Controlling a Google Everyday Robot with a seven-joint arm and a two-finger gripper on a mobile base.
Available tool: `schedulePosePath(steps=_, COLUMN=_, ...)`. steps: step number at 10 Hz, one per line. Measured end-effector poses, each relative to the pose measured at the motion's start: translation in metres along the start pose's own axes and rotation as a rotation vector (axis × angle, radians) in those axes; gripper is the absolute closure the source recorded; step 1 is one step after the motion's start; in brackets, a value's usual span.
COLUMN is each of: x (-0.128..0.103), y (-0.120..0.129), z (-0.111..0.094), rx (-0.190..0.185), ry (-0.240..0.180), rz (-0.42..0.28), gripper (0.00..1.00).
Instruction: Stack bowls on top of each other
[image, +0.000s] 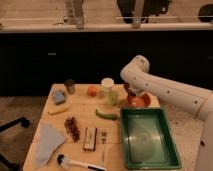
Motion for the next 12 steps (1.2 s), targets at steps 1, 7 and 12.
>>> schedulePosePath(steps=1, x=0.000, y=0.002, z=0.007, rx=-0.014, ry=-0.008, rz=0.010, gripper=1.00)
schedulePosePath(steps=7, x=-0.001, y=0.023, z=0.032, rx=-0.078, ry=-0.050, rz=0.025, gripper=1.00)
schedulePosePath(steps=12, x=-0.004, y=0.026, z=0.038, rx=-0.094, ry=-0.066, rz=0.003, gripper=0.93)
